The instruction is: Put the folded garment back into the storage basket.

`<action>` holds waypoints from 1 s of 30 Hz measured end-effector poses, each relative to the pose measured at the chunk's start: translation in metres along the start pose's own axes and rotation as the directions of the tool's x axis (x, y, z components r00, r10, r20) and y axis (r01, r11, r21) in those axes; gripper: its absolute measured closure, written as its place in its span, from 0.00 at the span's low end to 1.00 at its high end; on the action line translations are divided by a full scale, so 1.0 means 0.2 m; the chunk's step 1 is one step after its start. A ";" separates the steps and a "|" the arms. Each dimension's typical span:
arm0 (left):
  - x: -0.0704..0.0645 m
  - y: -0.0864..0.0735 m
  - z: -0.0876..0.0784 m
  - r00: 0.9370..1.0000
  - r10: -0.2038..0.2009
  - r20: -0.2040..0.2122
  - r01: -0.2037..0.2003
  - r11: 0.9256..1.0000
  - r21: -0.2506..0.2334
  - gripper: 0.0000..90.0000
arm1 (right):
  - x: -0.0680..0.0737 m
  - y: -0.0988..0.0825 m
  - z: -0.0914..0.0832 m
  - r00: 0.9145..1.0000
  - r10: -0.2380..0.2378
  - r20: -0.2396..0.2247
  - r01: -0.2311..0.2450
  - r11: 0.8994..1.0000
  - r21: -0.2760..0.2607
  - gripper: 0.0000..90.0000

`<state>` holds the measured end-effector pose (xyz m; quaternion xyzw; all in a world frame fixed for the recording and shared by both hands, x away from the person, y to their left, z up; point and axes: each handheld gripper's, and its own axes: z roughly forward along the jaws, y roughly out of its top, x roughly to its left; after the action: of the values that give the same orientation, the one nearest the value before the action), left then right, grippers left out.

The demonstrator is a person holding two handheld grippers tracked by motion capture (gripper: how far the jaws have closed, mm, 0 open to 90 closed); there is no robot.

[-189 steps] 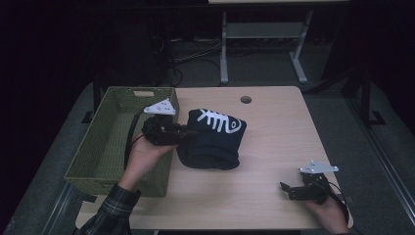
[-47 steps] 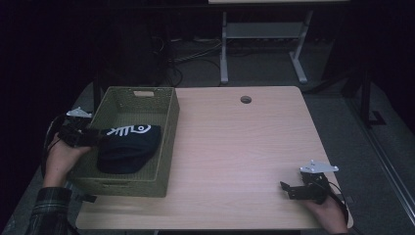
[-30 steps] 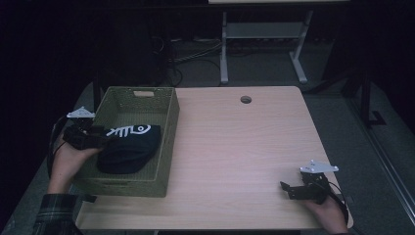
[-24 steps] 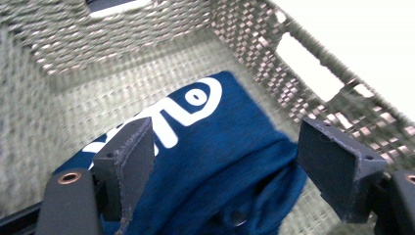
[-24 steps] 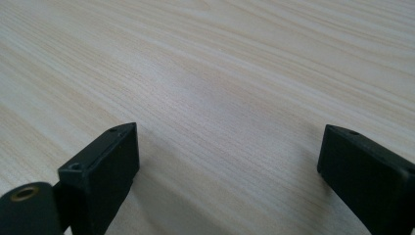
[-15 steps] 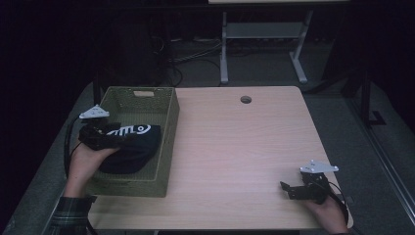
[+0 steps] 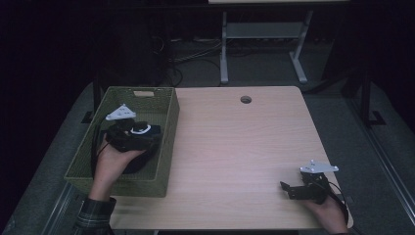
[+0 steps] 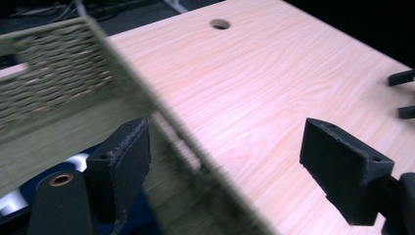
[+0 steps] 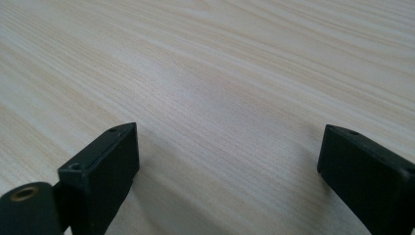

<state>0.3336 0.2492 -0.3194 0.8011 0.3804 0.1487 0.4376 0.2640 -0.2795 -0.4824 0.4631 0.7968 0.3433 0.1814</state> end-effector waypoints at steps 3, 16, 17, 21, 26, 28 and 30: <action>-0.06 0.01 0.05 0.999 0.004 0.034 -0.004 1.000 -0.008 0.21 | 0.00 0.00 0.00 1.000 0.000 0.000 0.000 1.000 0.000 0.09; -0.33 0.03 0.29 0.991 0.037 0.125 -0.037 0.999 0.002 0.19 | 0.00 0.00 0.00 1.000 0.000 0.001 0.000 1.000 0.000 0.09; -0.34 0.03 0.30 0.991 0.042 0.128 -0.043 0.999 0.005 0.19 | 0.00 0.00 0.00 1.000 0.000 0.001 0.000 1.000 0.000 0.09; -0.40 0.01 0.35 0.989 0.049 0.140 -0.052 0.999 0.014 0.19 | 0.00 0.00 0.00 1.000 0.000 0.000 0.000 1.000 -0.001 0.09; -0.44 -0.02 0.40 0.988 0.057 0.141 -0.057 0.998 -0.006 0.18 | 0.00 0.00 0.00 1.000 0.001 -0.001 -0.001 1.000 0.000 0.09; -0.46 -0.03 0.42 0.988 0.066 0.139 -0.065 0.998 -0.011 0.18 | 0.00 0.00 0.00 1.000 0.001 0.000 -0.001 1.000 0.000 0.09; -0.48 -0.04 0.44 0.987 0.072 0.143 -0.071 0.997 -0.008 0.17 | 0.00 0.00 0.00 1.000 -0.001 0.000 0.001 1.000 0.000 0.09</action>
<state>0.3161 0.1291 -0.3672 0.8222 0.3188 0.1071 0.4592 0.2640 -0.2795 -0.4824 0.4628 0.7968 0.3435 0.1815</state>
